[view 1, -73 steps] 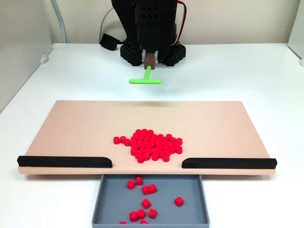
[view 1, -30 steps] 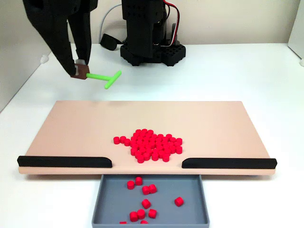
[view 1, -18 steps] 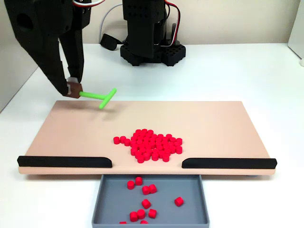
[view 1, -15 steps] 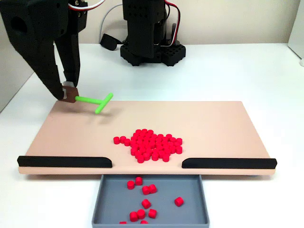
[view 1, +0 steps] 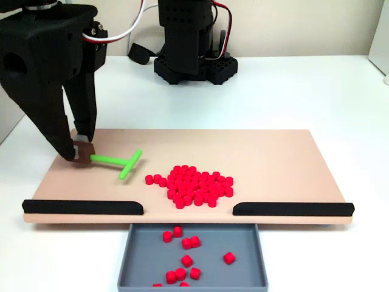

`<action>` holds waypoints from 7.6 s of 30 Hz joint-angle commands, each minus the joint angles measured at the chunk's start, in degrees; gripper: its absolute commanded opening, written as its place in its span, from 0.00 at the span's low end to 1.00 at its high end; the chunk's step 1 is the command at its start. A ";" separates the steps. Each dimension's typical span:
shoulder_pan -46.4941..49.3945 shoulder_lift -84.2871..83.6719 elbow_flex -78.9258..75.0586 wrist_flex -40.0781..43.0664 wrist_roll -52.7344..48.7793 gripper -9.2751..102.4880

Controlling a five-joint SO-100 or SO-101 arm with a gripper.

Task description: Push granules from right to the grey container

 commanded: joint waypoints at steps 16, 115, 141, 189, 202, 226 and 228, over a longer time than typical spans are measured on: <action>-1.85 -7.29 -11.34 0.18 -23.03 0.08; -7.73 -4.92 -8.35 0.53 11.95 0.08; -9.14 -4.75 -8.35 0.53 23.64 0.08; -12.48 -4.48 -8.44 0.35 51.68 0.08; -14.33 -2.72 -8.44 0.35 59.50 0.08; -22.06 29.44 18.11 1.05 99.32 0.08; -22.68 34.45 23.64 1.05 100.55 0.08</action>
